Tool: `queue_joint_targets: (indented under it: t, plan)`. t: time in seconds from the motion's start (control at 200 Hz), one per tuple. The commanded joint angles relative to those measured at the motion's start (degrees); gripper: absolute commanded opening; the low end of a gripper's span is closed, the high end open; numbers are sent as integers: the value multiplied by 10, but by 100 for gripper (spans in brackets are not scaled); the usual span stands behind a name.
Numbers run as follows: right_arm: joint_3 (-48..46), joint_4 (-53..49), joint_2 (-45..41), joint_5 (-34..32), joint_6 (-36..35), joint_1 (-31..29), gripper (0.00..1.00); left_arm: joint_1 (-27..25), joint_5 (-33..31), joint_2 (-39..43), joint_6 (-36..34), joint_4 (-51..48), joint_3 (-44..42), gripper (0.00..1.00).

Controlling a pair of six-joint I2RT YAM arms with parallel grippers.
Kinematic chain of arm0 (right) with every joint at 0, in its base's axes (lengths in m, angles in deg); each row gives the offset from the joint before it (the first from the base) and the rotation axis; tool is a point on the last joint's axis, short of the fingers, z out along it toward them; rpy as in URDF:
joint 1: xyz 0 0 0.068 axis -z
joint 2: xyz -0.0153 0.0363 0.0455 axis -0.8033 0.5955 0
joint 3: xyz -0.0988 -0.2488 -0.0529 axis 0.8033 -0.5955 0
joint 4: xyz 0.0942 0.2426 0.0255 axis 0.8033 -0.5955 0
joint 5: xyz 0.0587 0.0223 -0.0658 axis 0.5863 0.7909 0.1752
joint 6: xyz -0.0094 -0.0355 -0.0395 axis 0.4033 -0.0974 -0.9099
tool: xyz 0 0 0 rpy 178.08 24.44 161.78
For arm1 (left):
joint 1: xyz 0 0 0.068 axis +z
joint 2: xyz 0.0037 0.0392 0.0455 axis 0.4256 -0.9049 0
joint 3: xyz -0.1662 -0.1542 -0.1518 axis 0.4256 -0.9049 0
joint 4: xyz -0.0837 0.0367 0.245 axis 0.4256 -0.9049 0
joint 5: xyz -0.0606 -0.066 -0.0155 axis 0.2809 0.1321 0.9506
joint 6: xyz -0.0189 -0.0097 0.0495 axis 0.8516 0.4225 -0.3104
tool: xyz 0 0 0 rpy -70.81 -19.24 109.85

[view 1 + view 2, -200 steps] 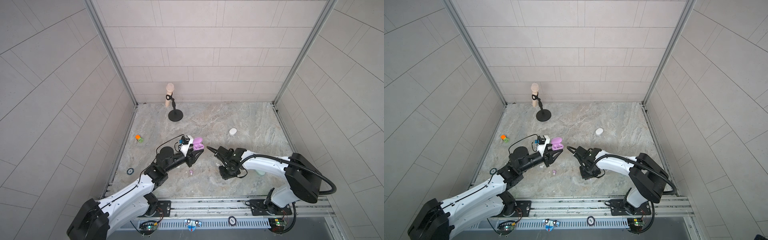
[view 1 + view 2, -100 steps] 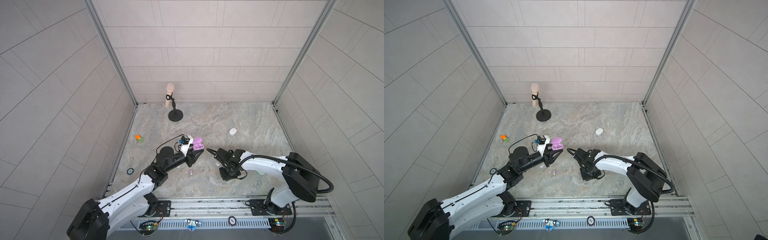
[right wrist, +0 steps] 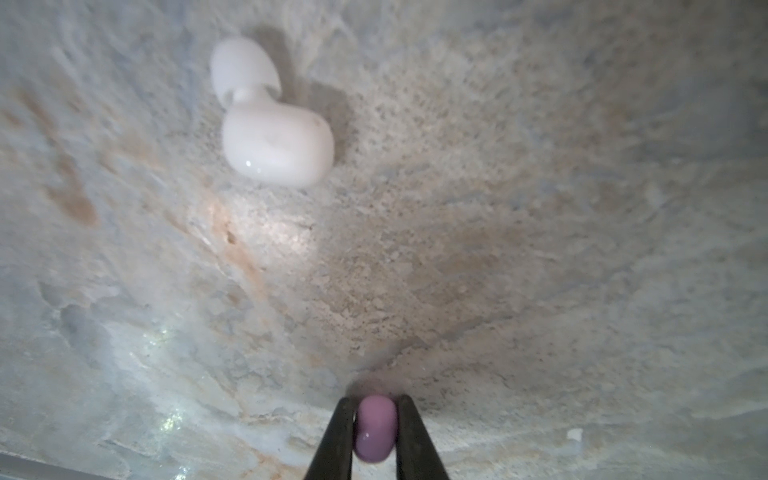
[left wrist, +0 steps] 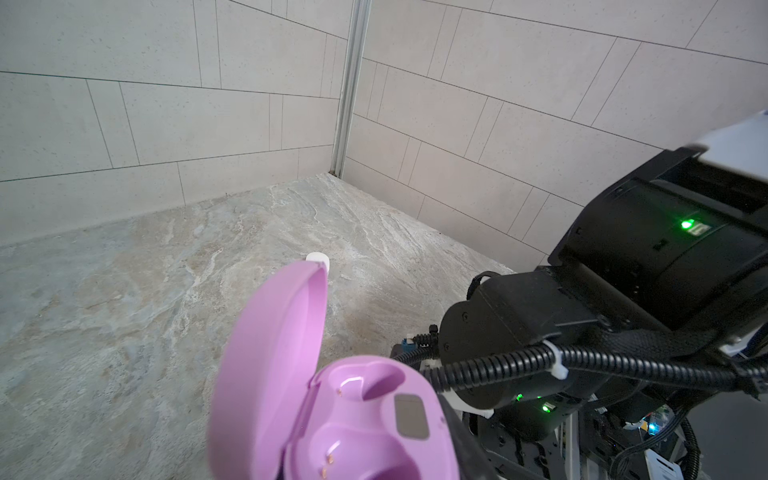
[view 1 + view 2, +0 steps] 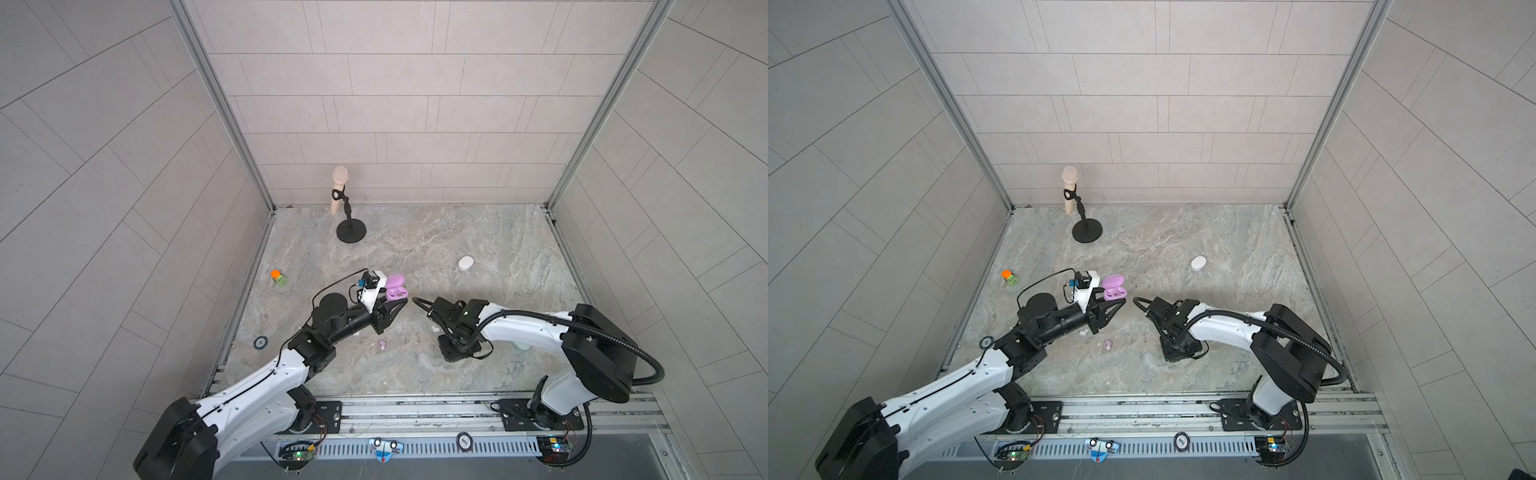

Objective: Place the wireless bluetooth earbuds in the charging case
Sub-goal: 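Lift the pink earbud with the right gripper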

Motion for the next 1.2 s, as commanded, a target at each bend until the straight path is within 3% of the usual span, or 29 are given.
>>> queue_joint_targets:
  t: [0.0,0.736,1.196]
  plan:
    - [-8,3,18,-18,10,-4,20,3,2,9,2,8,-3,19]
    - [-9,18,14,-30,26,-5,31,3,2,7,2,9,-2,19]
    - [-12,8,17,-36,27,-6,24,3,2,7,1,7,0,19]
